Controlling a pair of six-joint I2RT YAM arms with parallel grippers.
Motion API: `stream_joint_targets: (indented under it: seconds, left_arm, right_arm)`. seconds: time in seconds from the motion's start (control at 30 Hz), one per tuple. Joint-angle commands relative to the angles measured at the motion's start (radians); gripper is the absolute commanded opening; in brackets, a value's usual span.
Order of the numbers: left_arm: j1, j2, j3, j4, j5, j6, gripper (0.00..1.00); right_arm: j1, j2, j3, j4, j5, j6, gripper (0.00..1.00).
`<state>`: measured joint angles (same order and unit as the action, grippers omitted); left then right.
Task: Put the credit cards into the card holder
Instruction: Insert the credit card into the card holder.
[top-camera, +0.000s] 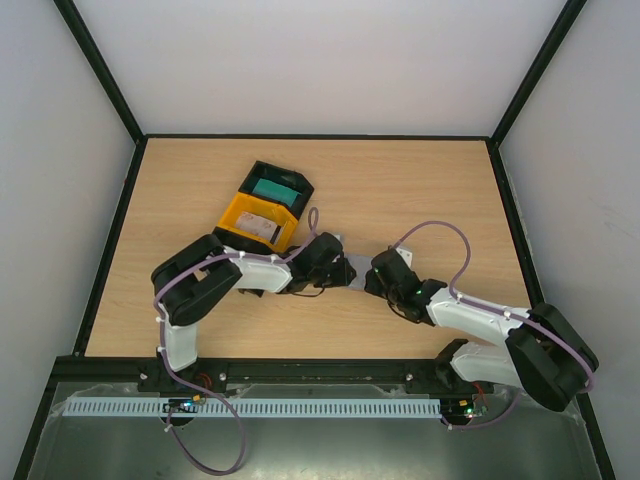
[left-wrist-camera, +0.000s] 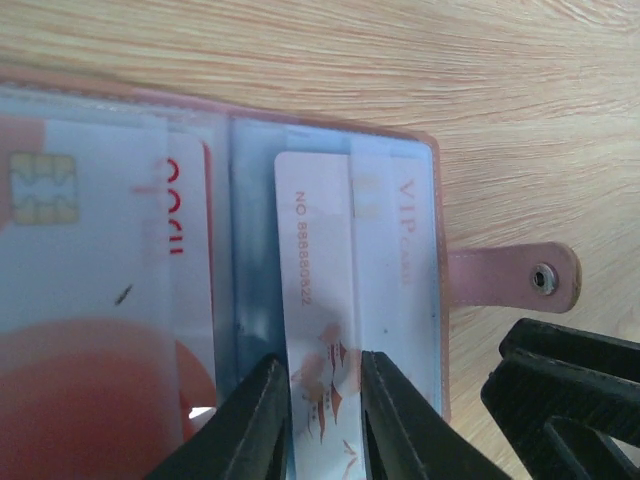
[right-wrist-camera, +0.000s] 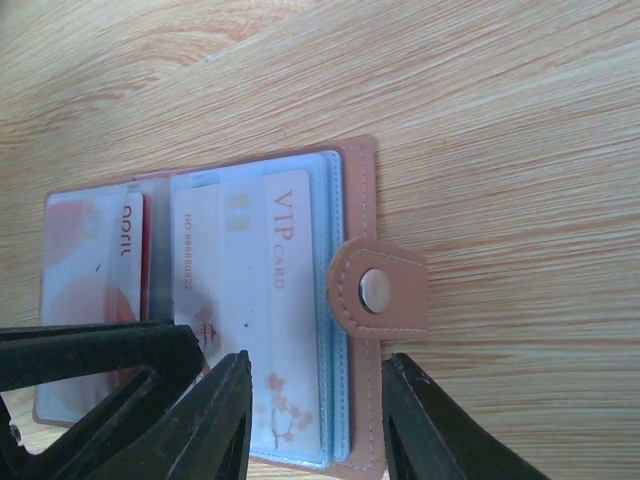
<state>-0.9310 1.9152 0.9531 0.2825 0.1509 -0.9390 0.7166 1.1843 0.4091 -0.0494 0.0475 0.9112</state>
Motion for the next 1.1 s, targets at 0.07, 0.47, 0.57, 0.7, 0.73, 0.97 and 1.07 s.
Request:
stream_joint_targets:
  seconds: [0.07, 0.47, 0.57, 0.7, 0.73, 0.97, 1.07]
  left_arm:
    - [-0.012, -0.067, -0.009, -0.106, -0.022, 0.028, 0.27]
    - [-0.011, -0.028, 0.016, -0.138, -0.047, 0.041, 0.14]
    - [-0.011, -0.008, 0.023, -0.139, -0.041, 0.046, 0.10]
    - [-0.011, 0.010, 0.024, -0.141, -0.028, 0.051, 0.08]
    - [-0.012, 0.014, 0.024, -0.145, -0.029, 0.050, 0.08]
    - [-0.011, 0.034, 0.018, -0.172, -0.045, 0.047, 0.06]
    - [-0.011, 0.034, 0.014, -0.172, -0.045, 0.046, 0.06]
  right_arm:
    - [0.004, -0.028, 0.026, -0.042, 0.018, -0.011, 0.36]
    - [0.004, -0.011, 0.015, 0.008, -0.045, 0.000, 0.33]
    - [0.003, -0.008, 0.010, 0.027, -0.064, 0.010, 0.30]
    - [0.004, -0.008, 0.008, 0.033, -0.061, 0.026, 0.28]
    - [0.003, -0.006, 0.006, 0.031, -0.051, 0.031, 0.28]
    - [0.003, 0.029, 0.016, 0.016, -0.035, 0.040, 0.28]
    - [0.004, 0.034, 0.022, 0.002, -0.012, 0.044, 0.29]
